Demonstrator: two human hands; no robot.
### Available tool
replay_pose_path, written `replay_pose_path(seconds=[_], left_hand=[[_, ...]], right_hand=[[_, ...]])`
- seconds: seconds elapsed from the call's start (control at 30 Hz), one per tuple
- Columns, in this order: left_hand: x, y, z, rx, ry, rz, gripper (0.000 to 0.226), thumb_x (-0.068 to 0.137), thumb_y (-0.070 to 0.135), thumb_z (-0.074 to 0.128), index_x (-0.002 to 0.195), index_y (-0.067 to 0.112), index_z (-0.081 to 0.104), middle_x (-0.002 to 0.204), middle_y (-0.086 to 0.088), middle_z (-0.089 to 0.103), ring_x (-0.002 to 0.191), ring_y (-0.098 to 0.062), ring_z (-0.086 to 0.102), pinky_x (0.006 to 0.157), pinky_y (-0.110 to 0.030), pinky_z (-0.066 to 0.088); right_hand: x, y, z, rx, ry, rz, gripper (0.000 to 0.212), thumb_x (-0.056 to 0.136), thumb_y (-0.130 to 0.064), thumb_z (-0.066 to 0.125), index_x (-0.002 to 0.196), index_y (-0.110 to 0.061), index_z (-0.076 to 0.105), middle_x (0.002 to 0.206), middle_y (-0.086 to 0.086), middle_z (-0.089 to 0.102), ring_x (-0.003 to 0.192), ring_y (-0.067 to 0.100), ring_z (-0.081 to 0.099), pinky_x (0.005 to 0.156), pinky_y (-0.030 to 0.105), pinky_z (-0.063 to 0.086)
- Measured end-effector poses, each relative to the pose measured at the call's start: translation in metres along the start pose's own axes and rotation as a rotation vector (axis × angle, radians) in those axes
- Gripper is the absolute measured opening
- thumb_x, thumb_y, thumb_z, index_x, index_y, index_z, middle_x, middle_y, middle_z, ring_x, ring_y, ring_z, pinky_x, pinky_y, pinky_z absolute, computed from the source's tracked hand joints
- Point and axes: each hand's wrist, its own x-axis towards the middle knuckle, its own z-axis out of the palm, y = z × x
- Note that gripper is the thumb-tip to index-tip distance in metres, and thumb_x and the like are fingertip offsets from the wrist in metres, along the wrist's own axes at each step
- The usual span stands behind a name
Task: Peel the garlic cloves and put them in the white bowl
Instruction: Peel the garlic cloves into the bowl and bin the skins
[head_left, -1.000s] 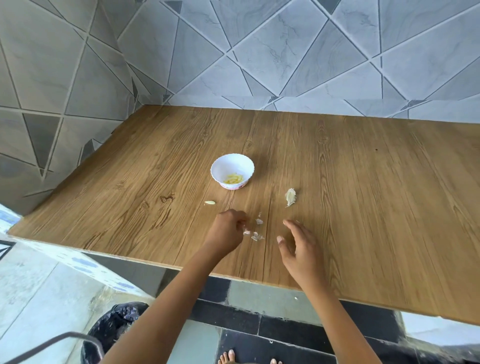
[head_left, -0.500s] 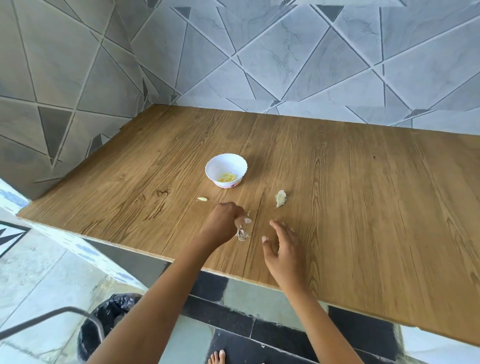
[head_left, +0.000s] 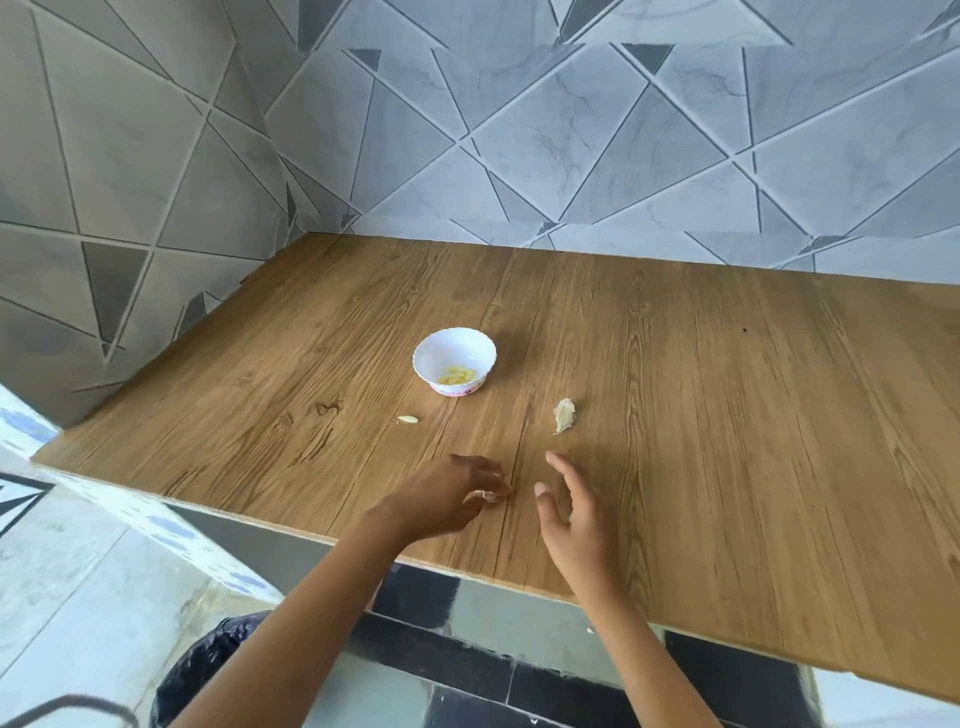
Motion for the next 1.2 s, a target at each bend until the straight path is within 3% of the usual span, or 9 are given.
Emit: replay_pose_path(seconds=[0.17,0.37,0.47,0.57,0.7,0.8,0.87,1.03,1.2], left_hand=[[-0.007,-0.01,0.017,0.072,0.1,0.118,0.02,0.076,0.01,0.066,0.093,0.015,0.076,0.103,-0.003,0.072,0.085,-0.021,0.071,0.066,-0.033,0.059],[-0.002,-0.001,0.022,0.184,0.099,0.043,0.022,0.091,0.008,0.052,0.107,0.012,0.067,0.103,-0.007,0.064,0.09,-0.025,0.063,0.075,-0.035,0.053],[0.009,0.0,0.009,-0.051,0.139,-0.09,0.018,0.083,0.002,0.057,0.092,0.007,0.072,0.091,-0.009,0.07,0.082,-0.025,0.065,0.074,-0.029,0.05],[0.014,0.0,-0.012,-0.407,0.246,-0.162,0.014,0.077,-0.003,0.066,0.084,0.005,0.076,0.081,-0.007,0.073,0.065,-0.001,0.061,0.067,-0.009,0.044],[0.02,0.023,-0.025,-0.439,0.175,-0.041,0.019,0.081,0.0,0.063,0.091,0.01,0.075,0.083,-0.001,0.074,0.073,-0.005,0.064,0.07,-0.018,0.05],[0.023,0.034,-0.017,-0.273,0.136,0.028,0.032,0.078,0.005,0.046,0.092,0.01,0.074,0.082,-0.003,0.074,0.074,-0.018,0.067,0.071,-0.032,0.053],[0.024,0.033,-0.013,-0.188,0.133,0.025,0.033,0.075,0.008,0.046,0.092,0.014,0.074,0.082,-0.002,0.074,0.075,-0.02,0.068,0.07,-0.035,0.053],[0.023,0.037,-0.01,-0.19,0.236,-0.028,0.015,0.076,0.01,0.06,0.083,0.018,0.071,0.081,0.001,0.068,0.072,-0.02,0.065,0.063,-0.038,0.054],[0.024,0.036,-0.017,-0.223,0.26,-0.042,0.015,0.08,0.006,0.063,0.085,0.017,0.073,0.083,0.0,0.068,0.071,-0.016,0.064,0.065,-0.034,0.054]], right_hand=[[0.002,-0.005,-0.004,0.113,0.041,0.076,0.034,0.093,-0.014,0.056,0.127,-0.016,0.056,0.126,-0.011,0.055,0.118,0.006,0.052,0.094,0.005,0.034],[-0.004,-0.025,-0.004,0.391,0.116,0.264,0.025,0.094,-0.011,0.054,0.115,-0.022,0.06,0.118,-0.009,0.062,0.11,0.0,0.057,0.091,0.008,0.043],[0.007,-0.033,-0.004,0.636,0.072,0.457,0.021,0.097,-0.014,0.05,0.114,-0.019,0.061,0.115,-0.004,0.065,0.108,0.005,0.06,0.094,0.021,0.046],[0.017,-0.047,0.001,1.019,0.038,0.727,0.026,0.1,-0.018,0.041,0.117,-0.006,0.058,0.111,0.006,0.064,0.103,0.014,0.061,0.089,0.026,0.049],[0.026,-0.064,0.003,1.376,0.129,0.998,0.031,0.1,-0.018,0.04,0.091,0.002,0.061,0.085,0.014,0.064,0.081,0.021,0.059,0.087,0.032,0.048],[0.029,-0.074,0.006,1.39,0.205,1.065,0.03,0.097,-0.009,0.041,0.072,-0.001,0.057,0.059,0.006,0.055,0.056,0.014,0.052,0.065,0.025,0.047],[0.028,-0.078,0.005,1.385,0.238,1.092,0.028,0.093,-0.003,0.041,0.067,-0.003,0.054,0.055,0.005,0.051,0.056,0.014,0.046,0.057,0.025,0.041],[0.026,-0.081,0.003,1.444,0.194,1.119,0.028,0.095,-0.004,0.039,0.074,-0.002,0.057,0.054,0.008,0.061,0.061,0.016,0.056,0.044,0.022,0.048],[0.028,-0.077,0.004,1.499,0.185,1.095,0.028,0.098,-0.009,0.039,0.082,0.003,0.059,0.062,0.013,0.065,0.072,0.021,0.059,0.063,0.031,0.052]])
